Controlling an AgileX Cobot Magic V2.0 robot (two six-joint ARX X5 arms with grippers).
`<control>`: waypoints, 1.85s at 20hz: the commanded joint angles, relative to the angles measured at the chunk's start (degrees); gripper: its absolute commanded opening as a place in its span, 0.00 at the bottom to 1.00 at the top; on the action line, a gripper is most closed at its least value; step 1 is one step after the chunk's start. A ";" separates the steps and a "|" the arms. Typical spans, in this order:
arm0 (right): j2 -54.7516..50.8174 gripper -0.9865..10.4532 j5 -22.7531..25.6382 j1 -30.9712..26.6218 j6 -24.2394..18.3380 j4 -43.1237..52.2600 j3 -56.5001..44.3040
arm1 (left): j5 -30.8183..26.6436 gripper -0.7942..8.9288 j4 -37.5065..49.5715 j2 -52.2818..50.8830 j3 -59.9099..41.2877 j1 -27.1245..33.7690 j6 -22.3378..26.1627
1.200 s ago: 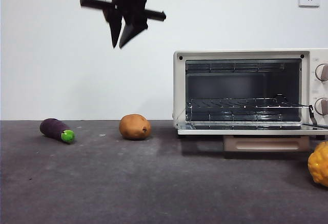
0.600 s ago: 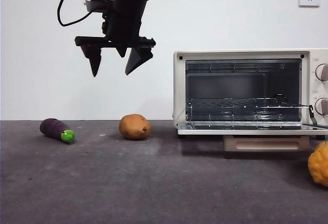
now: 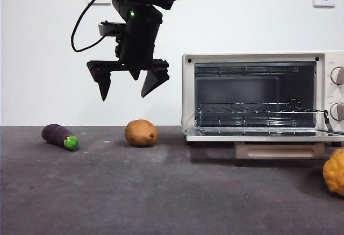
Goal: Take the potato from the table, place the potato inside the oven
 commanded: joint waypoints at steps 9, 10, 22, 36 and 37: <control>5.66 0.59 -0.66 -1.14 1.66 0.39 -0.09 | -0.20 0.08 0.26 -0.31 -0.46 -0.07 1.75; 5.99 0.59 -0.74 -1.38 1.68 0.31 -0.09 | -0.20 0.08 0.26 -0.31 -0.46 -0.07 1.75; 7.93 0.33 -3.50 -1.84 5.90 -4.68 -0.09 | -0.22 0.08 0.26 -0.31 -0.46 -0.04 2.99; 6.29 0.19 -8.61 0.17 12.63 -26.99 30.84 | 0.11 0.08 0.26 -0.31 -0.46 -0.07 1.36; 6.29 0.19 -8.61 0.17 12.63 -30.05 34.82 | 0.24 0.08 0.26 -0.31 -0.46 -0.07 0.79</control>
